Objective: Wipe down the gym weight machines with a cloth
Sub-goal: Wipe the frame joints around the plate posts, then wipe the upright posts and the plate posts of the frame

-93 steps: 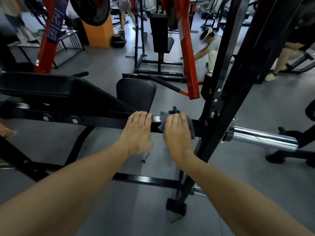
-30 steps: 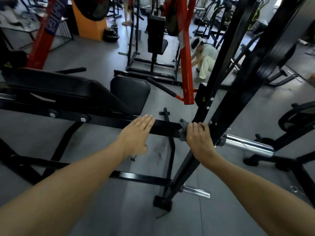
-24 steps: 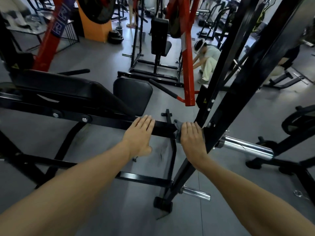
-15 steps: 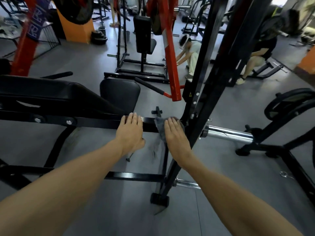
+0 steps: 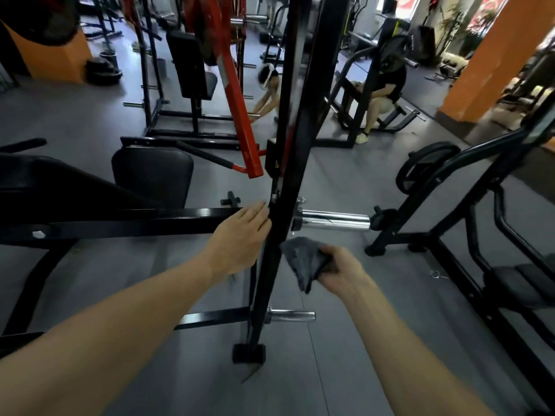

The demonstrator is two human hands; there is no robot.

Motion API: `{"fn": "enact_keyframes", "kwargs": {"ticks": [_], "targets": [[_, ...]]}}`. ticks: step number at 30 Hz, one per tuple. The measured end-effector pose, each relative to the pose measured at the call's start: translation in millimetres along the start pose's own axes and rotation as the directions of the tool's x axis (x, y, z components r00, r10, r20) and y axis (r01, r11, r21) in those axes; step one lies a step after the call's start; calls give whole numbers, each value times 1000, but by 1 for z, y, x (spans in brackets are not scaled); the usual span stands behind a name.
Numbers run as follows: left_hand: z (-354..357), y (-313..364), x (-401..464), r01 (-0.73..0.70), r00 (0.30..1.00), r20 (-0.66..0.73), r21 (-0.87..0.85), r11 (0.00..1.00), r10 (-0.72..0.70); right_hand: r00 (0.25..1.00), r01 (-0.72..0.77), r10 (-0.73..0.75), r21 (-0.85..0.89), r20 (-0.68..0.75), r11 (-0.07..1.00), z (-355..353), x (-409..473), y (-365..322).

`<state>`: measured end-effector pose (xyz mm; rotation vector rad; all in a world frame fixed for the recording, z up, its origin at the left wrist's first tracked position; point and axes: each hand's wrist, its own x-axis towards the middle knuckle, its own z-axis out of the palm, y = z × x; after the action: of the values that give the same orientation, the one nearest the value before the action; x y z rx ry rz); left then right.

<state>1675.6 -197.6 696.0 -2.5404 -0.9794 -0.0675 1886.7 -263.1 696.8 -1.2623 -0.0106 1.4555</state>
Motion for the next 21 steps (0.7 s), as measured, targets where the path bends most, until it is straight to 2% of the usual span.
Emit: {"fn": "enact_keyframes", "kwargs": {"ticks": [2, 4, 5, 6, 7, 8, 9, 10, 11, 12, 13, 15, 17, 18, 21], "targets": [[-6, 3, 12, -120, 990, -56, 135, 984, 128, 983, 181, -183, 52, 32, 982, -10, -1, -41], [-9, 5, 23, -175, 982, -33, 238, 955, 188, 904, 425, -425, -16, -43, 905, -14, 3, -76], [-11, 8, 30, -183, 981, -17, 269, 945, 195, 842, 525, -536, -142, -58, 839, -15, 6, -91], [-15, 11, 37, -180, 982, 0, 295, 939, 188, 776, 596, -631, -328, 0, 733, -15, 9, -100], [-19, 14, 42, -175, 983, 12, 321, 931, 181, 734, 630, -669, -488, 118, 605, -13, 14, -102], [-24, 16, 48, -171, 984, 19, 358, 918, 176, 719, 645, -637, -608, 278, 463, -9, 20, -101], [-29, 19, 54, -168, 985, 28, 393, 904, 171, 725, 643, -530, -708, 440, 291, -7, 28, -96], [-35, 21, 60, -161, 986, 39, 432, 887, 160, 729, 632, -379, -774, 570, 52, -6, 39, -89], [-39, 23, 65, -156, 987, 54, 480, 863, 148, 719, 621, -231, -755, 656, -212, -7, 51, -83], [-43, 25, 70, -148, 989, 74, 539, 829, 129, 695, 606, -132, -675, 707, -420, -10, 65, -79], [-48, 27, 76, -138, 990, 91, 588, 797, 104, 653, 598, -79, -576, 754, -557, -12, 73, -79], [-53, 28, 85, -125, 990, 132, 657, 743, 50, 556, 563, -80, -446, 827, -696, -12, 94, -83], [-52, 28, 91, -112, 989, 147, 671, 733, 17, 544, 448, -98, -387, 833, -806, -3, 109, -80], [-51, 29, 94, -107, 988, 155, 665, 740, 3, 547, 390, -125, -384, 828, -837, 2, 111, -76], [-42, 38, 100, -122, 977, 211, 668, 734, -30, 462, 298, -223, -387, 858, -873, 9, 110, -65]]}}
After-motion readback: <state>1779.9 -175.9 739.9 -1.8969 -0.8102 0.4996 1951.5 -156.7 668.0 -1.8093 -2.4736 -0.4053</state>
